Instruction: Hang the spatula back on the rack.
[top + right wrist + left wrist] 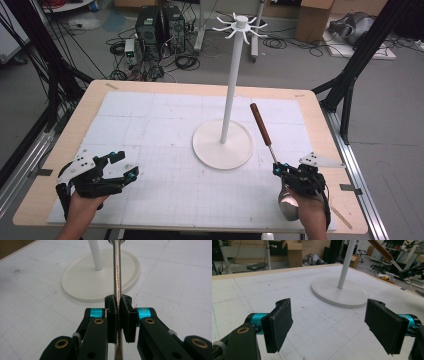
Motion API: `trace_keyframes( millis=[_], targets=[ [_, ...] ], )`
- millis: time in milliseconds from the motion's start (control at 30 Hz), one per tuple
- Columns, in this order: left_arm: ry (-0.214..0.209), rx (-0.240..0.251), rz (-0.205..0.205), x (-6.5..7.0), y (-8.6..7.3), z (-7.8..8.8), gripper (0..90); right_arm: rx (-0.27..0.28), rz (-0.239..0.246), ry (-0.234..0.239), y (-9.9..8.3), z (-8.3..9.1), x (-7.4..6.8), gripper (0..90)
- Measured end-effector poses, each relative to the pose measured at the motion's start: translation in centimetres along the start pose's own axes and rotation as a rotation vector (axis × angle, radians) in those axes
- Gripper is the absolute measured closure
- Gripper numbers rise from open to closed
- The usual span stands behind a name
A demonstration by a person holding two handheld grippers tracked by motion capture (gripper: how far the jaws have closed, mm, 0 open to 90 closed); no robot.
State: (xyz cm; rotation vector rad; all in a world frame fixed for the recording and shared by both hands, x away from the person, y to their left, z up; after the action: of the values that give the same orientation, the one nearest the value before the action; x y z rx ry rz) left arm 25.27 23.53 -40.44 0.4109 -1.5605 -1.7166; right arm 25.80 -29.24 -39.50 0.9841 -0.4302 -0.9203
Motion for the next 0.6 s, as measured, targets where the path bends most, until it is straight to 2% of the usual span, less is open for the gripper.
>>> trace_keyframes(
  millis=[267,600],
  targets=[
    [-0.002,-0.003,-0.001,0.0,0.0,-0.1,22.2,0.067,-0.015,0.009,0.4,0.9,0.2,84.2],
    [-0.002,-0.011,-0.003,0.0,-0.1,-0.1,22.2,0.180,0.012,0.029,2.3,2.5,-0.4,84.2]
  ],
)
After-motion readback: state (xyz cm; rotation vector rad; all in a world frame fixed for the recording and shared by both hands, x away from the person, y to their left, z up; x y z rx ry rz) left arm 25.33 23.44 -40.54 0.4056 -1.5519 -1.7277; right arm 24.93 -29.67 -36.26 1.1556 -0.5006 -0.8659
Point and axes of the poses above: each handheld gripper's, and its own axes: z roughly backward along the jaws, y roughly out of its top, x roughly to its right, the point moved 2 cm from there along -z, roughly forward along the jaws, and after that the axes turned 6 degrees about z, right-handed, at the moved point
